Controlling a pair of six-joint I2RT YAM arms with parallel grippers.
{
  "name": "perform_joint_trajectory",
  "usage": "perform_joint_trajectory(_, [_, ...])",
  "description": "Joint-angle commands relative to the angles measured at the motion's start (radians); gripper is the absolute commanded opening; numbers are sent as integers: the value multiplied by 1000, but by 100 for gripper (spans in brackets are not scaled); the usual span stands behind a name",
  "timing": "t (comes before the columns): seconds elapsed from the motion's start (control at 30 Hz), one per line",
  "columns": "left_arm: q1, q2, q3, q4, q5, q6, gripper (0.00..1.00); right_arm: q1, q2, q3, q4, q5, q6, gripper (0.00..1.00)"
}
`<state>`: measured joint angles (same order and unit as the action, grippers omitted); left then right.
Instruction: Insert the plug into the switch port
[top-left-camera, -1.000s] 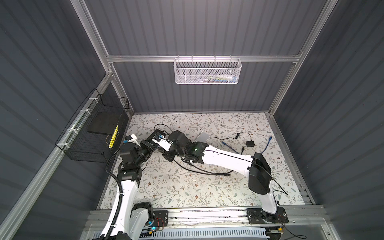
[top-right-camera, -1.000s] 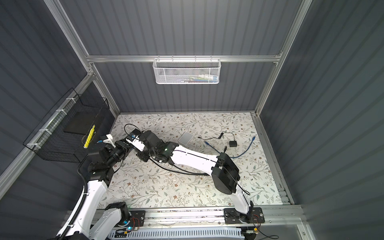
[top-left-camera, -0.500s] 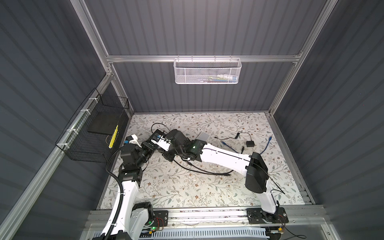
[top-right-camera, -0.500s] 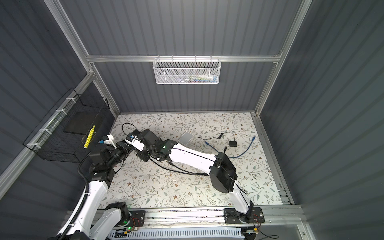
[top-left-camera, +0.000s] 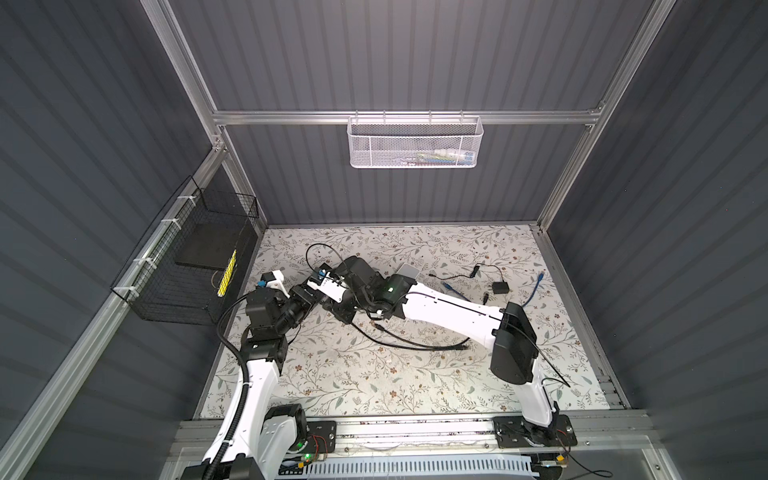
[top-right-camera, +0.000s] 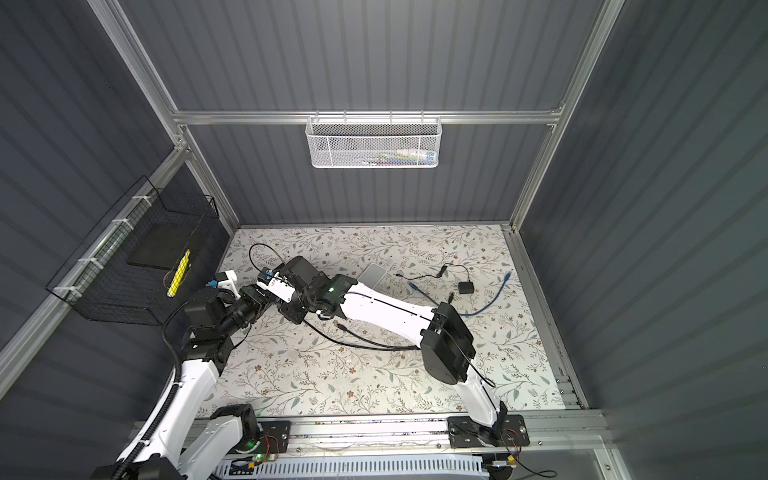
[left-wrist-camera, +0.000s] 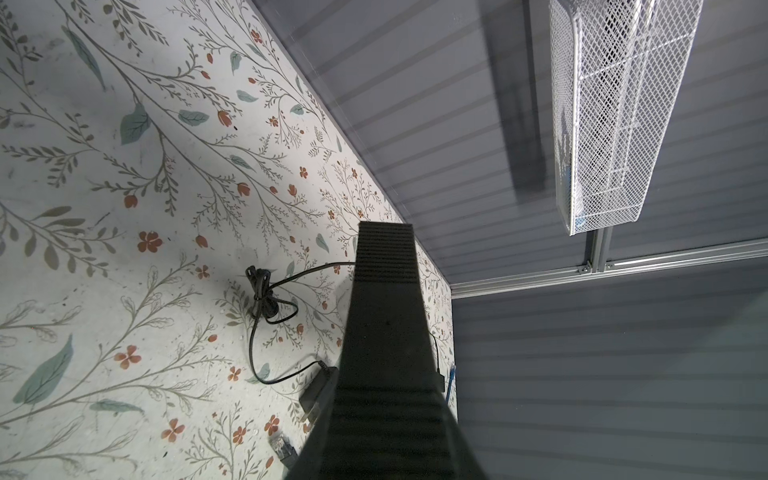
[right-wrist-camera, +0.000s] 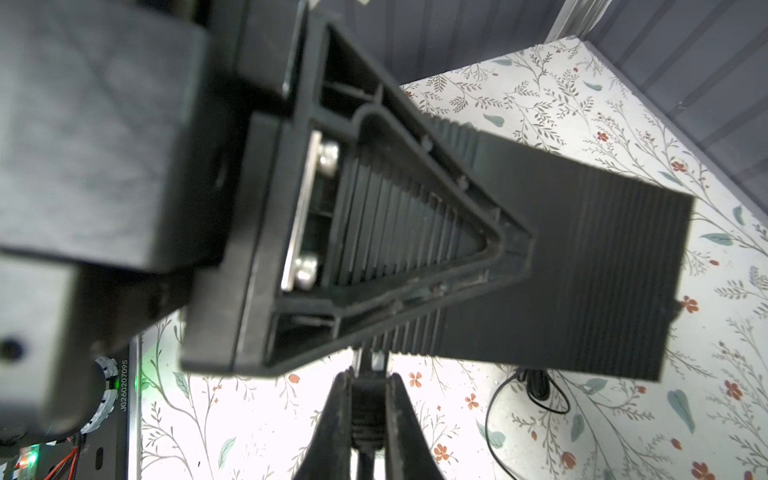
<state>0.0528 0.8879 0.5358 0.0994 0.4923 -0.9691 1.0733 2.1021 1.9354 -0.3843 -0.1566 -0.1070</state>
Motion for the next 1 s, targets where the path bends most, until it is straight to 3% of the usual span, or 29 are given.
perform_joint_trajectory(0.0, [-137,-4,-31,-230,393,16,0,-6,-57,53,753,24,-24,0])
perform_joint_trajectory(0.2, [-120,32,30,-218,209,26,0,-4,-175,-156,773,49,-12,7])
perform_joint_trajectory(0.47, [-91,167,110,-53,81,-5,0,2,-361,-540,782,99,26,21])
perform_joint_trajectory(0.77, [-90,297,151,82,47,-24,0,-6,-521,-859,807,132,82,33])
perform_joint_trajectory(0.97, [-90,267,150,10,71,16,0,-39,-618,-989,727,191,144,35])
